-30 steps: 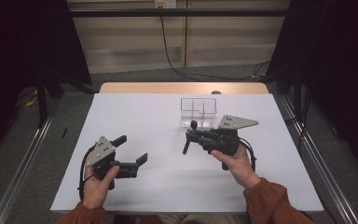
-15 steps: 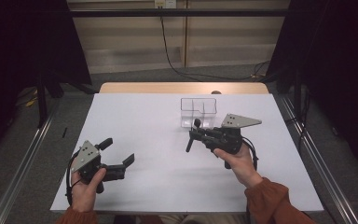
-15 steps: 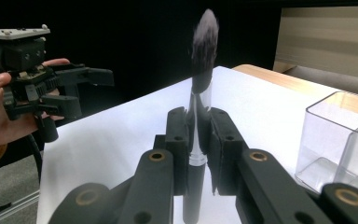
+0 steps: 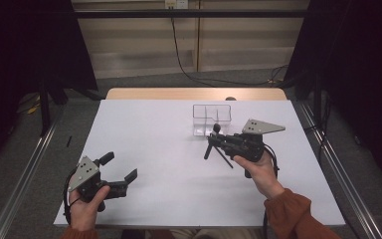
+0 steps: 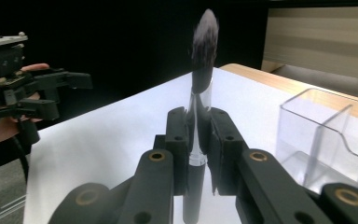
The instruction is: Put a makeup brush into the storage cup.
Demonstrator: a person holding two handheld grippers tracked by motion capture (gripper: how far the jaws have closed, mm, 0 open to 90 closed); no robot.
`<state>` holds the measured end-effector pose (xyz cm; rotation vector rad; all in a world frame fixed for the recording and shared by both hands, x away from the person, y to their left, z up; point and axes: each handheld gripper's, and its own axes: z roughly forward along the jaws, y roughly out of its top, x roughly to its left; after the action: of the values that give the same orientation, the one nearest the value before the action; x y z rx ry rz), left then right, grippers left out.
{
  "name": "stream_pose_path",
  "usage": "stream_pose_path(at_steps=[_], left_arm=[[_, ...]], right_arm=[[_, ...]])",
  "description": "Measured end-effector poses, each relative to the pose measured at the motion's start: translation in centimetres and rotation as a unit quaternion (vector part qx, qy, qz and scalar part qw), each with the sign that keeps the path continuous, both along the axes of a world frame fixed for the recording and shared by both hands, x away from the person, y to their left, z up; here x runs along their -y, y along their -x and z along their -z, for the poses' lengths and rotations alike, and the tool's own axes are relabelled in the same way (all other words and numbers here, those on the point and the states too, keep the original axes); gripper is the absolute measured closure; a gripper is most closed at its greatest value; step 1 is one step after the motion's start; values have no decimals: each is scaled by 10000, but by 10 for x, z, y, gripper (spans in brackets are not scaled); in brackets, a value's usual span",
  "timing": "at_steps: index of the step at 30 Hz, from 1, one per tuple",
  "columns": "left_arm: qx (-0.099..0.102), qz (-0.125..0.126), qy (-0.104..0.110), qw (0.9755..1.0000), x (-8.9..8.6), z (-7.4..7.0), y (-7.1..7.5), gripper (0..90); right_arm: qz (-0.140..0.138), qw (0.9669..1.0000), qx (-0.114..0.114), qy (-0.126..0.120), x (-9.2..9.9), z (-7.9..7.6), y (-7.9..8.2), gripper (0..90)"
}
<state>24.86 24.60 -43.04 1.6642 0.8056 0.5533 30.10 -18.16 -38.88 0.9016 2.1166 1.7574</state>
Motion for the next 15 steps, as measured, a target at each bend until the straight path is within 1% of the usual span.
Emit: stream_pose_path(at_steps=[1,2,3,5,7,9,11,12,15], left_arm=[[29,-13,9,10000,-2,0,1,23],[23,-31,97,9999,-4,-1,1,23],[15,-48,111,9999,-6,-1,2,23],[21,-129,2,9999,-9,1,2,21],[-32,-180,59,9998,-12,3,2,21],[-5,-261,55,9996,-15,2,1,21],[17,-282,116,9995,-17,2,-2,21],[23,-261,83,9996,-17,2,-2,21],[-17,-241,78,9997,-16,4,-2,21]], right_arm=[[14,10000,9,27,1,0,0,798],[39,10000,6,51,2,0,-1,798],[65,10000,-5,54,3,0,-1,798],[97,9999,-4,56,5,0,-2,798],[135,9999,-7,64,7,0,-3,798],[160,9999,-22,44,9,0,-4,798],[187,9998,-44,9,11,1,-6,798],[200,9998,-45,42,12,1,-8,798],[251,9997,8,69,15,-3,-11,798]])
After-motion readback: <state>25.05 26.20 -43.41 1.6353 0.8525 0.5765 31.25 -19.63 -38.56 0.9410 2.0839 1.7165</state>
